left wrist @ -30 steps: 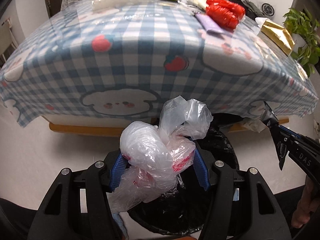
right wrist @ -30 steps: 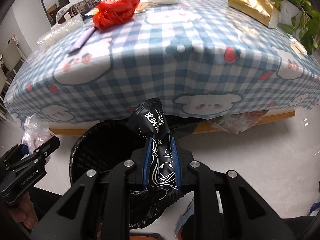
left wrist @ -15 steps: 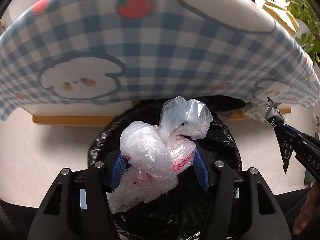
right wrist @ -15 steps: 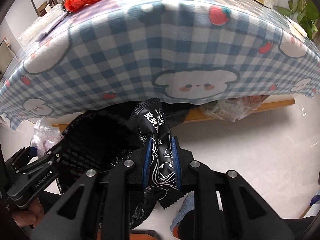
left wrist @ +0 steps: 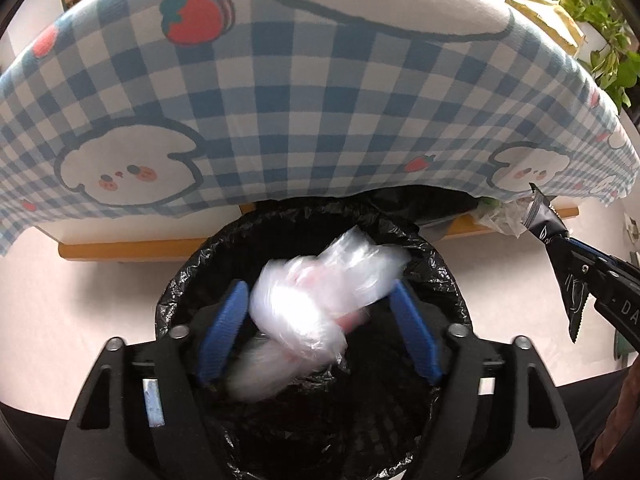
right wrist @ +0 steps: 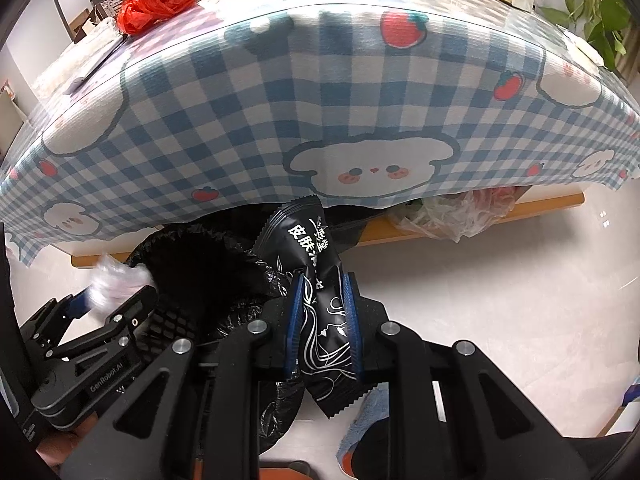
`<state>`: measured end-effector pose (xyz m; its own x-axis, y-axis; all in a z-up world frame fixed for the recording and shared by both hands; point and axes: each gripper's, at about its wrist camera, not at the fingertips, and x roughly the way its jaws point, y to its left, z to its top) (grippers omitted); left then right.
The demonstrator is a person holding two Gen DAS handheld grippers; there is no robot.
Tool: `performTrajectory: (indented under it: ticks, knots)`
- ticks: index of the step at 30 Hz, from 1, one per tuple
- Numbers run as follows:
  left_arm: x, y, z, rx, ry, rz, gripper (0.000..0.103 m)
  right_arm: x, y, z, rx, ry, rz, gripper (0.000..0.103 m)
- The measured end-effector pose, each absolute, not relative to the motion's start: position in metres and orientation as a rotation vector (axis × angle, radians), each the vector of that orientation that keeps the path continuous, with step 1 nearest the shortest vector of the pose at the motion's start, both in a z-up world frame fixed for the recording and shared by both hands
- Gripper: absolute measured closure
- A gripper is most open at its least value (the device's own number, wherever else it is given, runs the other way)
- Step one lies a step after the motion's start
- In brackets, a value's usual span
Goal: Collect trash
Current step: 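Lower the right tool into the bin and open it to drop the black packet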
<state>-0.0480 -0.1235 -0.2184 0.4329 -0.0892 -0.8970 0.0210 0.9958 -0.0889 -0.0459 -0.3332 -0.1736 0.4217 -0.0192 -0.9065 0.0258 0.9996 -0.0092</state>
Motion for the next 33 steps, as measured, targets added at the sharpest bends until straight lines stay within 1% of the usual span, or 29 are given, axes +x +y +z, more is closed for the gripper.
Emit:
performTrajectory:
  ticks: [5,11,24,33]
  knots:
    - [-0.052,-0.114,-0.210,-0.065,1.106,-0.056,0.014,-0.049,-0.323,-0.164,0.000,1.123,-0.019,0.083]
    - [-0.059,-0.094,-0.197,-0.062,1.079,-0.037,0.006,-0.048,-0.303,-0.158,-0.009,1.112,0.013,0.083]
    - [-0.076,-0.034,-0.166,-0.115,1.037,0.034,0.006,-0.052,-0.252,-0.137,-0.009,1.068,0.079,0.082]
    - [-0.085,0.004,-0.174,-0.118,1.040,0.071,0.006,-0.058,-0.214,-0.147,-0.028,1.082,0.119,0.081]
